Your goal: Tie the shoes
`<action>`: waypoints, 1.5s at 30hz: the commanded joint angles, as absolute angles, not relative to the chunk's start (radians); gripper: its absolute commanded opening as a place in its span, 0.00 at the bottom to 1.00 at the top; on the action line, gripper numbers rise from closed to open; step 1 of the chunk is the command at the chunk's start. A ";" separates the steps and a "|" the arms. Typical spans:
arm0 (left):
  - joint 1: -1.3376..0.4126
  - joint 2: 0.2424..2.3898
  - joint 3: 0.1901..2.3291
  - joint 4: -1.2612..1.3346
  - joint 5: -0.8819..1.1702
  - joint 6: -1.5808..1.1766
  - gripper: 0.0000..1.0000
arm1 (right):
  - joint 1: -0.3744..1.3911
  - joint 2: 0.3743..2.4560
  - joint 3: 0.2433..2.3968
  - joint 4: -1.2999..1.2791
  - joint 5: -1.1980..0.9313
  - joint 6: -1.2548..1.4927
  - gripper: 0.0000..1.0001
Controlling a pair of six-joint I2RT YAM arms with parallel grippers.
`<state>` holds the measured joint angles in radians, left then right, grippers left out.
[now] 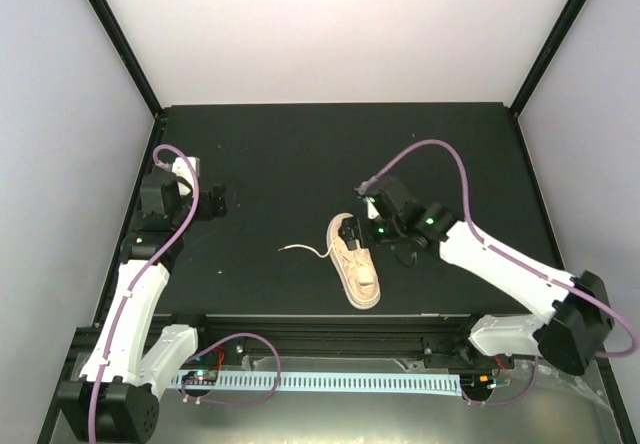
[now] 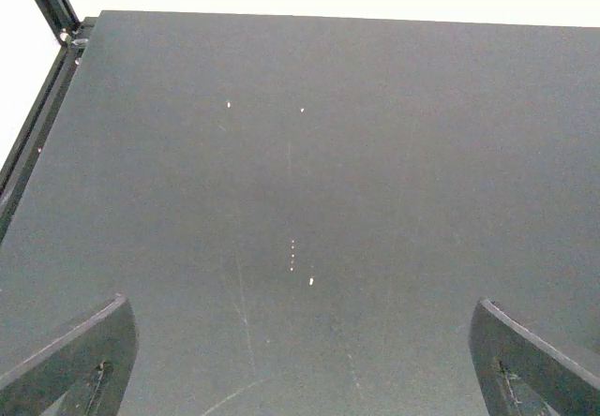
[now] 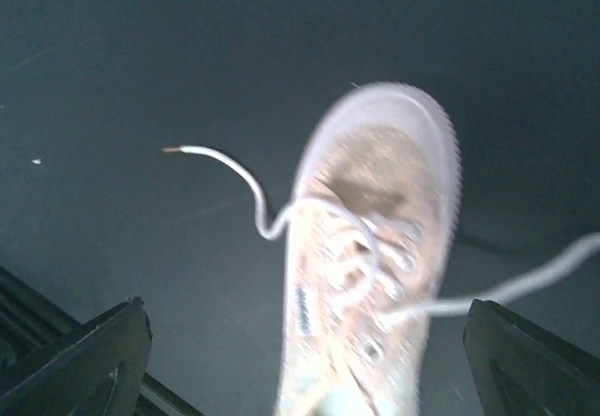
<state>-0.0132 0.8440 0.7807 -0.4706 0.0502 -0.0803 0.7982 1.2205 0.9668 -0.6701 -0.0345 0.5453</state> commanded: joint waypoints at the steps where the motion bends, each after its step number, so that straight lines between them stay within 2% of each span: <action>1: -0.019 0.841 0.783 -0.461 0.049 -0.074 0.99 | 0.854 1.380 1.063 -0.600 -0.114 0.382 0.91; 6: -0.020 0.835 0.780 -0.462 0.043 -0.070 0.99 | 0.955 1.639 1.235 -0.589 -0.103 0.253 0.68; 8: -0.021 0.836 0.780 -0.463 0.042 -0.068 0.99 | 0.977 1.752 1.297 -0.595 -0.089 0.219 0.62; 16: -0.023 0.838 0.781 -0.465 0.053 -0.064 0.99 | 0.998 2.027 1.446 -0.600 -0.015 0.147 0.57; 24: -0.024 0.836 0.782 -0.465 0.060 -0.066 0.99 | 0.998 2.108 1.475 -0.591 0.034 0.110 0.47; 27: -0.024 0.836 0.782 -0.466 0.060 -0.066 0.99 | 0.999 2.126 1.485 -0.601 0.047 0.103 0.39; 45: -0.024 0.831 0.781 -0.466 0.057 -0.063 0.99 | 0.995 2.151 1.645 -0.688 0.039 0.006 0.45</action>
<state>-0.0212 0.8440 0.7807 -0.4709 0.0498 -0.0795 0.9955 2.0983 1.6161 -0.6540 0.0460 0.0391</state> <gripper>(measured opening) 0.989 0.456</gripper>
